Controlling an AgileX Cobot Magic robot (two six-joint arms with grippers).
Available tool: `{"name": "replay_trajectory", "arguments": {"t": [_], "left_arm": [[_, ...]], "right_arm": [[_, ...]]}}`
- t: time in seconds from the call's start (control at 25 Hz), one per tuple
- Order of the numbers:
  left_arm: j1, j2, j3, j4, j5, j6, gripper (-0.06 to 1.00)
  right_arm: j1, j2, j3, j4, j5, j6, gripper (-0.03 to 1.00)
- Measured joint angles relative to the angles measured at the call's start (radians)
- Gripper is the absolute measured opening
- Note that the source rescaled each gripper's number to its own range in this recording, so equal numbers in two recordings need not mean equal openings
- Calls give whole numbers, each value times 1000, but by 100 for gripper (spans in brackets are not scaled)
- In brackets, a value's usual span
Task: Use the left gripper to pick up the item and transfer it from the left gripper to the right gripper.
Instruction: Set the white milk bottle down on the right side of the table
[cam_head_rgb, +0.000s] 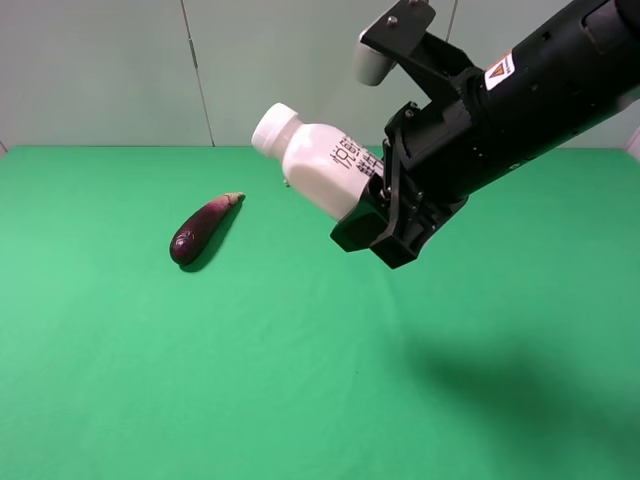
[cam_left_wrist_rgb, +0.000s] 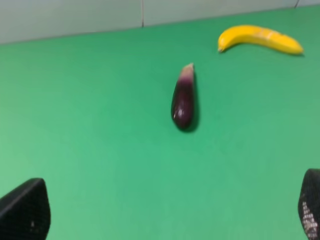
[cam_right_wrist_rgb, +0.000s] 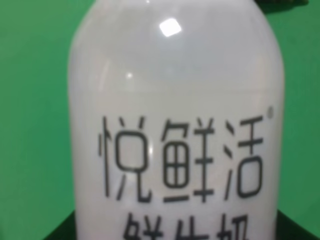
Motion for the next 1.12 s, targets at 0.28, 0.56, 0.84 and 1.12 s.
{"name": "replay_trajectory", "arguments": {"t": [0.28, 0.56, 0.84, 1.12], "left_arm": [[0, -123, 217, 44, -1, -1, 100], [0, -153, 381, 45, -22, -1, 99], [0, -153, 417, 21, -112, 27, 99], [0, -153, 417, -4, -117, 69, 98]], "right_arm": [[0, 0, 0, 2, 0, 0, 1], [0, 0, 0, 3, -8, 3, 1], [0, 0, 0, 6, -43, 48, 1], [0, 0, 0, 6, -64, 73, 1]]}}
